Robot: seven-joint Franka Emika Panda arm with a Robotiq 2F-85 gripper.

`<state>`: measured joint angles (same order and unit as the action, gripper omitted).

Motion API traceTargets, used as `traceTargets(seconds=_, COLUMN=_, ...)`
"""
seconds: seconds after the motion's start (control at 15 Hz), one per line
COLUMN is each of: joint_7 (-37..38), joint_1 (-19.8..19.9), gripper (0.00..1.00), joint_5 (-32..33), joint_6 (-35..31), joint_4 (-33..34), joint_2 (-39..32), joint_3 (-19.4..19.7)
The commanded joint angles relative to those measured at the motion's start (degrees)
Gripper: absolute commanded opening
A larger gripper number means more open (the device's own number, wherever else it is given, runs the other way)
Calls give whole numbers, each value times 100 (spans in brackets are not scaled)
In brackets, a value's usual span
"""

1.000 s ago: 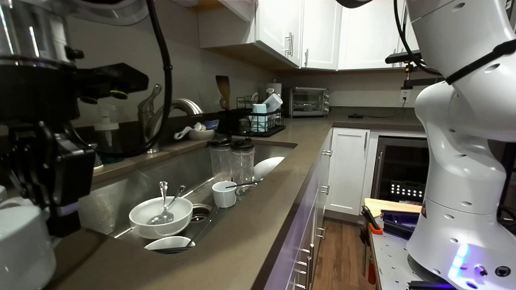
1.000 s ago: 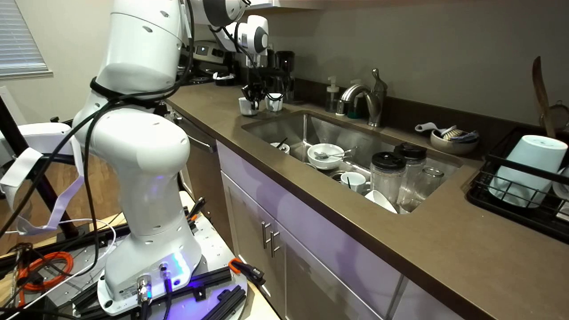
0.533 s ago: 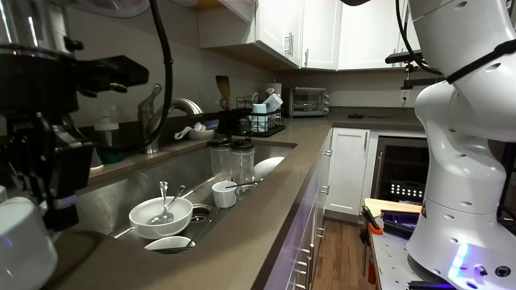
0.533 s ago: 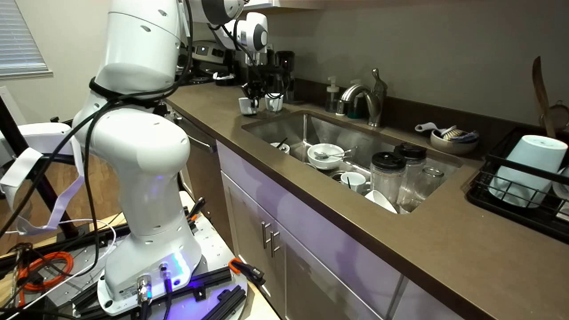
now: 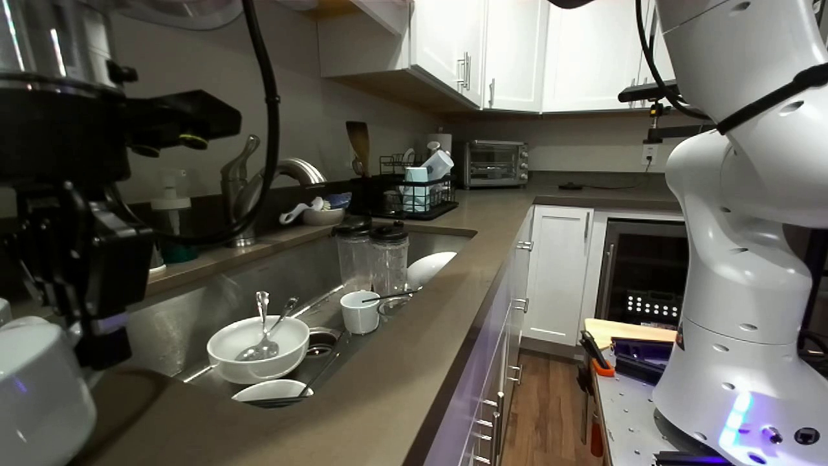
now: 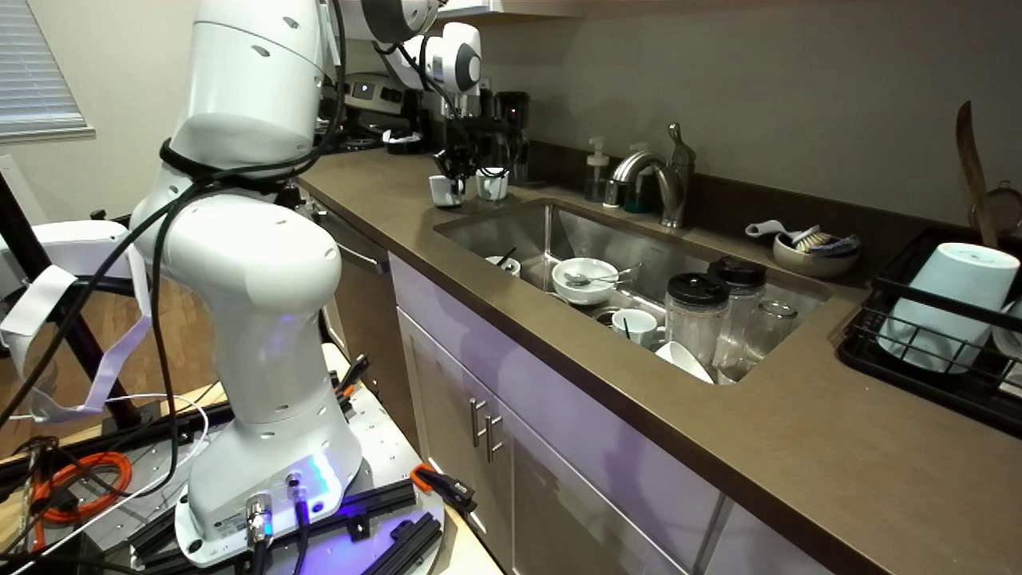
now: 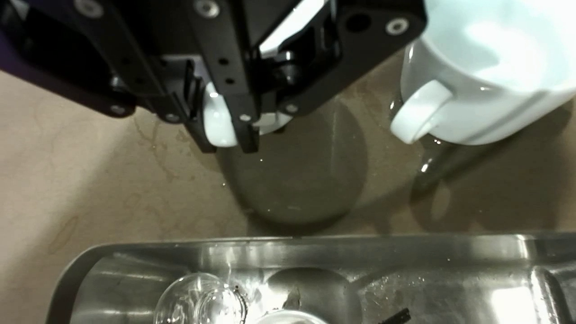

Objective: Pour the water from the mug towards the edge into the sink

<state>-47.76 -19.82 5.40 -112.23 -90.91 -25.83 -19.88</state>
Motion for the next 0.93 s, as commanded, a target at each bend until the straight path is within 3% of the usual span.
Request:
traceTargets(seconds=0.0, joint_7=145, joint_1=10, gripper=6, joint_5=39, joint_6=2, joint_4=-226, joint_2=275, joint_3=16)
traceTargets(seconds=0.87, joint_7=219, joint_1=3, gripper=7, joint_5=78, joint_6=-4, joint_4=-336, joint_2=418, joint_3=35)
